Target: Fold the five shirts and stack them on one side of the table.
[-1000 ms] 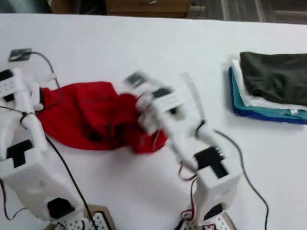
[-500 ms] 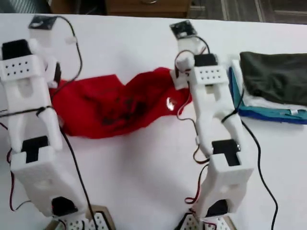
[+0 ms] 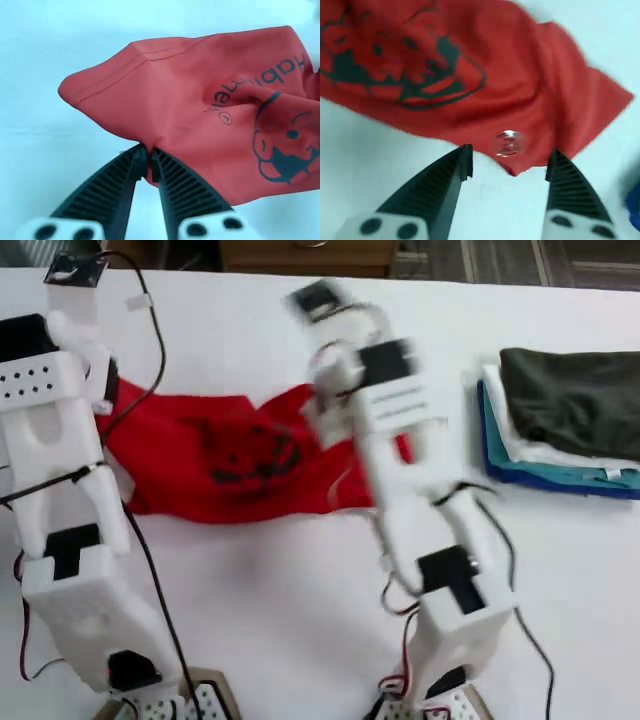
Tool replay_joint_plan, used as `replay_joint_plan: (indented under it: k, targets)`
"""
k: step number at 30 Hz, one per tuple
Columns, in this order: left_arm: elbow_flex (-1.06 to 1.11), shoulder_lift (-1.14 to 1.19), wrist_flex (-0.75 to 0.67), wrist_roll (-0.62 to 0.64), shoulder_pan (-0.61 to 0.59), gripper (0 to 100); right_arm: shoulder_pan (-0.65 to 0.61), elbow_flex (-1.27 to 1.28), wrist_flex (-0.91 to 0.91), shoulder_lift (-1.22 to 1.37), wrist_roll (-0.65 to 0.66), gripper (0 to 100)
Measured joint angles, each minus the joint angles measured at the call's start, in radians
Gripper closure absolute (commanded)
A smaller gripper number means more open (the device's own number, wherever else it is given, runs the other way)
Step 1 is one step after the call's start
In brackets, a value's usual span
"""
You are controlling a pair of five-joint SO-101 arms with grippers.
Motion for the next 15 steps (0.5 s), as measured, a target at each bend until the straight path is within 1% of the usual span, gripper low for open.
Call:
replay_joint_plan:
  k: [2, 4, 11, 13, 15]
  targets:
    - [0.000, 0.000, -0.014, 0.000, -0.018, 97, -0.095, 0.054, 0.002, 0.000, -0.035, 76.5]
    - [0.000, 0.000, -0.025, 0.000, -0.041, 97, -0.170, 0.121, -0.040, -0.002, -0.071, 76.5]
    - [0.000, 0.006, -0.026, 0.000, -0.068, 97, -0.358, 0.427, -0.302, 0.000, -0.091, 76.7]
    - [0.000, 0.006, -0.026, 0.000, -0.068, 97, -0.373, 0.514, -0.388, 0.000, -0.091, 76.8]
    - [0.000, 0.006, -0.026, 0.000, -0.068, 97, -0.359, 0.583, -0.483, 0.000, -0.091, 76.9]
